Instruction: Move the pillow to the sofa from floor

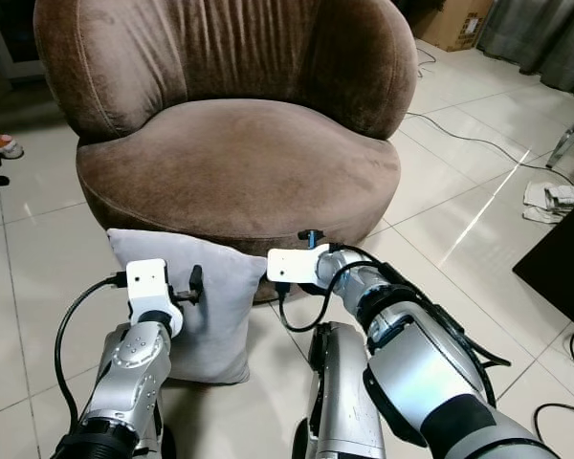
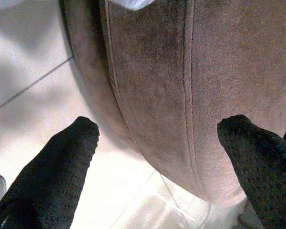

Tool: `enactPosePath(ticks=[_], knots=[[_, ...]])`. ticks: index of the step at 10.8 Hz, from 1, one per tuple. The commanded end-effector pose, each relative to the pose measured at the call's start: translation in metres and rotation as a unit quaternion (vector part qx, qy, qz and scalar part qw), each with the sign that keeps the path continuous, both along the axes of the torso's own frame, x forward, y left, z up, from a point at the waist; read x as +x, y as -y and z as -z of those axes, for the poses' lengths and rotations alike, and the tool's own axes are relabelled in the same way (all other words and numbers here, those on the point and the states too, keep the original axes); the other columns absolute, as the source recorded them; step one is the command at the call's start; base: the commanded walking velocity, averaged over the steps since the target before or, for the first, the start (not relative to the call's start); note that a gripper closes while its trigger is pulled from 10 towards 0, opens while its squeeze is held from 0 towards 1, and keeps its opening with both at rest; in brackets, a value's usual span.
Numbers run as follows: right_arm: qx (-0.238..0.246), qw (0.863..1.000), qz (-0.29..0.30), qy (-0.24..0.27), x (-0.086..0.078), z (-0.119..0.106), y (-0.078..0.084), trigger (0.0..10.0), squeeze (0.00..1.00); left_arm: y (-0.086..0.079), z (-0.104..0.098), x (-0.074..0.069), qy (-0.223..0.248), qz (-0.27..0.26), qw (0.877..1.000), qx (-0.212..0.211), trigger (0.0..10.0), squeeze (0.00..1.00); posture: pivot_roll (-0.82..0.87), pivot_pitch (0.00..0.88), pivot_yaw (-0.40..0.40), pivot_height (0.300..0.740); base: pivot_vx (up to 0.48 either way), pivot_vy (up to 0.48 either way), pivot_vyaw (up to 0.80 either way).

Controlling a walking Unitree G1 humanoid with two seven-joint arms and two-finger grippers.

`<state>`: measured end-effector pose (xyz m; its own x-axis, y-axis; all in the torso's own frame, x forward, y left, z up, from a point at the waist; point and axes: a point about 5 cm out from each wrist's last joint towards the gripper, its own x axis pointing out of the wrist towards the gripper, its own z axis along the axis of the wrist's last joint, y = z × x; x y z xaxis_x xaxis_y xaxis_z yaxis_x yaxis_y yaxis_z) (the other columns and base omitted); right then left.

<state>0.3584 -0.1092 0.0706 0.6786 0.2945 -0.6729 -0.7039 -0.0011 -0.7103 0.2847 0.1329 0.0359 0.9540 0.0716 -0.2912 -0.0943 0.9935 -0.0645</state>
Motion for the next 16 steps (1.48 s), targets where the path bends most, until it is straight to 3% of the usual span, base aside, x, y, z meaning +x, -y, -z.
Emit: enactPosePath(ticks=[1, 3, 4, 5, 7, 8, 11, 15, 16], knots=[[-0.018, 1.0, 0.003, 0.017, 0.007, -0.009, 0.005, 10.0, 0.0, 0.004, -0.003, 0.001, 0.005, 0.009, 1.0, 0.003, 10.0, 0.0, -0.03, 0.0, -0.121, 0.411, 0.0, 0.0, 0.0], [0.008, 1.0, 0.029, 0.006, 0.008, -0.011, 0.006, 10.0, 0.0, 0.005, -0.004, 0.001, 0.005, 0.01, 1.0, 0.003, 10.0, 0.0, -0.03, 0.0, -0.121, 0.411, 0.0, 0.0, 0.0], [0.08, 0.993, 0.088, -0.006, 0.012, -0.016, 0.01, 10.0, 0.0, 0.004, -0.004, 0.001, 0.005, 0.009, 1.0, 0.003, 10.0, 0.0, -0.02, 0.0, -0.122, 0.411, 0.0, 0.0, 0.0], [0.131, 0.982, 0.133, -0.006, 0.016, -0.022, 0.017, 10.0, 0.0, 0.003, -0.004, 0.002, 0.006, 0.008, 1.0, 0.004, 10.0, 0.0, -0.02, 0.0, -0.121, 0.411, 0.0, 0.0, 0.0], [0.217, 0.945, 0.244, -0.01, 0.019, -0.026, 0.045, 10.0, 0.0, 0.002, -0.005, 0.002, 0.007, 0.008, 1.0, 0.006, 10.0, 0.0, -0.02, 0.0, -0.117, 0.411, 0.0, 0.0, 0.0], [0.206, 0.947, 0.247, -0.007, 0.017, -0.024, 0.051, 10.0, 0.0, 0.001, -0.005, 0.002, 0.006, 0.009, 1.0, 0.007, 10.0, 0.0, -0.02, 0.0, -0.11, 0.411, 0.0, 0.0, 0.0], [0.116, 0.975, 0.192, 0.003, 0.011, -0.014, 0.054, 10.0, 0.0, -0.001, -0.008, 0.007, 0.009, 0.022, 1.0, 0.014, 10.0, 0.0, -0.03, 0.0, -0.097, 0.411, 0.0, 0.0, 0.0], [0.107, 0.979, 0.172, 0.0, 0.01, -0.012, 0.048, 10.0, 0.0, -0.007, -0.007, 0.009, 0.001, 0.025, 0.999, 0.026, 10.0, 0.0, -0.03, 0.0, -0.097, 0.411, 0.0, 0.0, 0.0], [0.105, 0.98, 0.171, 0.0, 0.01, -0.011, 0.049, 10.0, 0.0, -0.019, -0.006, 0.01, -0.006, 0.031, 0.998, 0.05, 10.0, 0.0, -0.03, 0.0, -0.096, 0.411, 0.0, 0.0, 0.0]])
